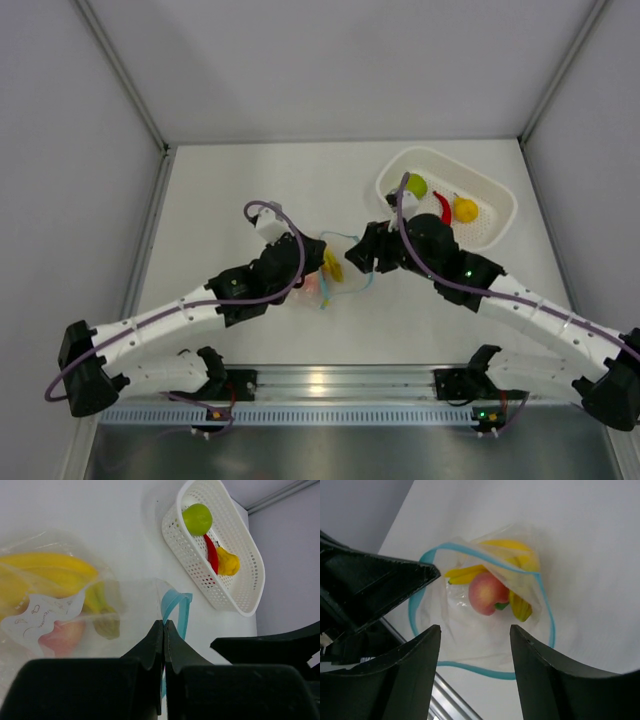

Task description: Open the zip-top bag and remove the fake food

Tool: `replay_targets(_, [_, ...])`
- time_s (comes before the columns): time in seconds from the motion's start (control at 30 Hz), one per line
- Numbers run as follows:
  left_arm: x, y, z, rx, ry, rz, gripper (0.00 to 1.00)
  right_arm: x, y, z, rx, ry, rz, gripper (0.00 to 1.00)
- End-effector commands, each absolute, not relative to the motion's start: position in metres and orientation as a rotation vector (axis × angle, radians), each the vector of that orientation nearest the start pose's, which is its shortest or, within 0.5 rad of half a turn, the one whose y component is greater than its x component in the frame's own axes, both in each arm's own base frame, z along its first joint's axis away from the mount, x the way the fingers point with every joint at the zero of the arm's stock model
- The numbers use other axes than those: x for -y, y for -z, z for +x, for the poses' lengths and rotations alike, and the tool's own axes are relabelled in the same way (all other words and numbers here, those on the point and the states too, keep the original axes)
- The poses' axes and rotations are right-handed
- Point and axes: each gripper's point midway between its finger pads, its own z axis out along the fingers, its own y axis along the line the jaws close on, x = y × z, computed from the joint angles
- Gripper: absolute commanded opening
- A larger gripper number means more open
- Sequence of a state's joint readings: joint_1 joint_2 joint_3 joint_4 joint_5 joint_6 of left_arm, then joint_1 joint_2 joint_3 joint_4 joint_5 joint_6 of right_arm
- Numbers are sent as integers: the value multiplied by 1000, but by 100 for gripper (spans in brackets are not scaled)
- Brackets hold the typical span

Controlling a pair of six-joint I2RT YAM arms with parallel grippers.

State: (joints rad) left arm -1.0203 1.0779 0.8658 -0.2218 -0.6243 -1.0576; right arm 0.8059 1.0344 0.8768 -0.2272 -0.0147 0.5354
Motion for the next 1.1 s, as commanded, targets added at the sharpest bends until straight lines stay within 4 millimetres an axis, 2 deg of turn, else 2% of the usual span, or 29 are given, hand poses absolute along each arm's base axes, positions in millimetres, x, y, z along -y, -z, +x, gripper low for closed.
replay_targets(0.0, [272, -261, 252, -1896, 841, -494, 0, -292, -244, 228, -1986, -856, -241, 58])
replay_targets(0.03, [274, -261, 251, -1901, 850, -492, 0, -302, -236, 223, -2009, -850, -271, 58])
replay_targets(0.07, [275, -262, 251, -1902, 856, -494, 0, -308, -235, 223, -2011, -853, -276, 56])
replay_targets(0.1, [277, -263, 250, -1907, 870, -491, 0, -311, -233, 225, -2014, -841, -268, 55])
replay_targets(0.13, [278, -264, 250, -1907, 881, -497, 0, -318, -221, 226, -2041, -821, -270, 54])
replay_targets(0.2, [280, -266, 248, -1909, 898, -500, 0, -323, -216, 233, -2044, -787, -225, 51])
replay_targets(0.23, [281, -267, 248, -1908, 911, -512, 0, -328, -205, 236, -2074, -770, -186, 51])
replay_targets(0.27, [281, -268, 248, -1907, 920, -517, 0, -325, -201, 244, -2068, -733, -124, 51])
replay_targets(0.37, [278, -271, 246, -1891, 955, -572, 0, -329, -188, 250, -2086, -717, -6, 51])
replay_targets(0.53, [276, -271, 244, -1866, 1030, -719, 0, -328, -188, 259, -2065, -692, 96, 51])
replay_targets(0.6, [280, -272, 241, -1872, 1057, -733, 0, -322, -185, 265, -2061, -605, 68, 52])
replay_targets(0.7, [285, -276, 240, -1877, 1088, -738, 0, -296, -176, 276, -2084, -327, -24, 57])
replay_targets(0.73, [286, -278, 239, -1880, 1093, -726, 0, -287, -179, 280, -2089, -254, -58, 58])
replay_targets(0.8, [286, -279, 238, -1885, 1080, -691, 0, -272, -167, 281, -2162, -177, -136, 60])
replay_targets(0.83, [285, -277, 238, -1888, 1068, -682, 0, -272, -166, 280, -2179, -184, -198, 60])
replay_targets(0.93, [281, -262, 242, -1899, 999, -667, 0, -296, -163, 262, -2217, -387, -356, 59])
replay_targets(0.97, [281, -256, 242, -1906, 984, -671, 0, -312, -166, 253, -2218, -510, -409, 57])
replay_targets(1.07, [278, -240, 244, -1920, 945, -698, 0, -333, -163, 236, -2212, -677, -491, 57])
